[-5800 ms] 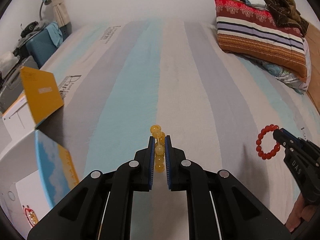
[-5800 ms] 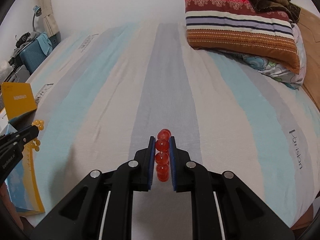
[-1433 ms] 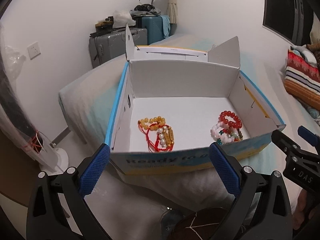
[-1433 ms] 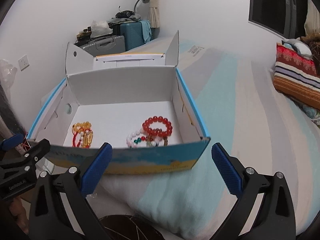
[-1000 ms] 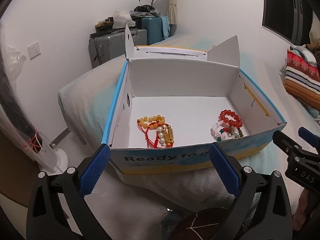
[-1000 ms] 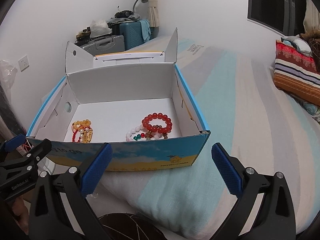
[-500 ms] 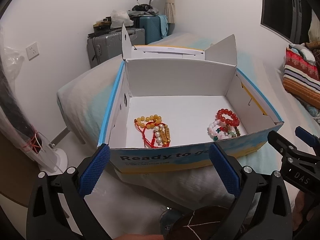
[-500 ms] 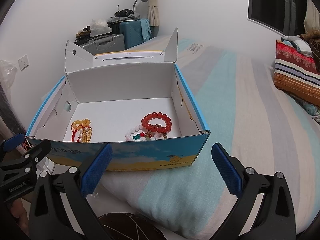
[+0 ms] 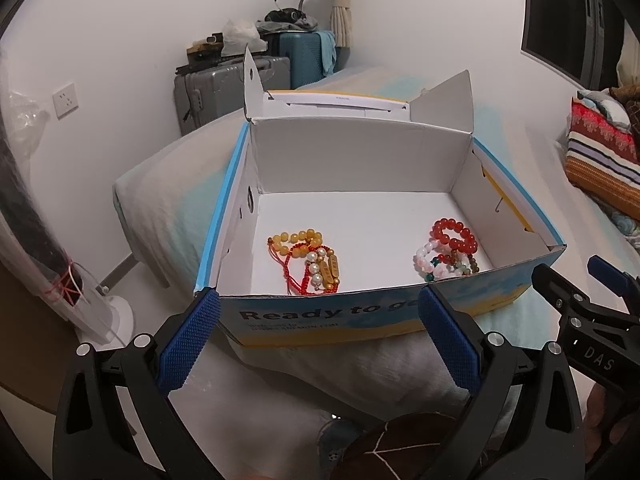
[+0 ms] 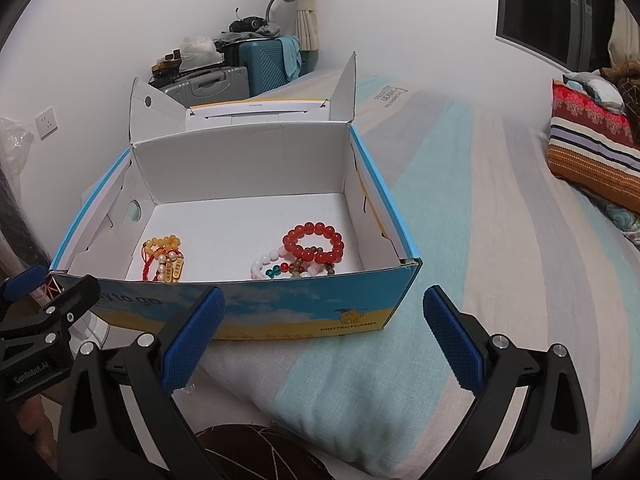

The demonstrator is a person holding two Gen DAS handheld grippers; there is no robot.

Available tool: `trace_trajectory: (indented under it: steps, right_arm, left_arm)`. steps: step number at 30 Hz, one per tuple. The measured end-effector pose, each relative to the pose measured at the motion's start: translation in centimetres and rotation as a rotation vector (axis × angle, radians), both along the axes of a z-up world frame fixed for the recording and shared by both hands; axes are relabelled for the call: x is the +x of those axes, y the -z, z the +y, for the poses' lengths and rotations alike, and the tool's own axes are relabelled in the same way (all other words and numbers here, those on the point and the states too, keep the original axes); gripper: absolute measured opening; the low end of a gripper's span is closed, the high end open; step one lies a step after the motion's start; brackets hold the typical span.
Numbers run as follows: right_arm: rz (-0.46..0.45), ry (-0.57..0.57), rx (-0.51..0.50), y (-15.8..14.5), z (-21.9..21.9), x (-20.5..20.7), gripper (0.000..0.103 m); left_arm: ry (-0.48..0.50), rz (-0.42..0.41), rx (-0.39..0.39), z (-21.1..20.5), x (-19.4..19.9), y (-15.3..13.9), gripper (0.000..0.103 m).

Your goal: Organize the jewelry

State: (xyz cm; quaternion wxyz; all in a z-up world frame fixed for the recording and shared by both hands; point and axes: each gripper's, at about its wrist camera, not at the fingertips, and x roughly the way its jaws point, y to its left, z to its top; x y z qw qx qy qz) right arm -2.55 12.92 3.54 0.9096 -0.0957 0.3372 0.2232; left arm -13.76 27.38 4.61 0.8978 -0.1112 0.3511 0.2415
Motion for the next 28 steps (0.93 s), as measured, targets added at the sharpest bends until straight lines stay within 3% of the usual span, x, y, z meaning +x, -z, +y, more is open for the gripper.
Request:
trace_trajectory:
  steps: [28]
  right_arm:
    - [0.002,-0.001,0.0,0.09,-0.04,-0.04,0.095]
  left_arm:
    - [0.002,-0.012,0.0,-0.21,-0.24,-0.24,0.097]
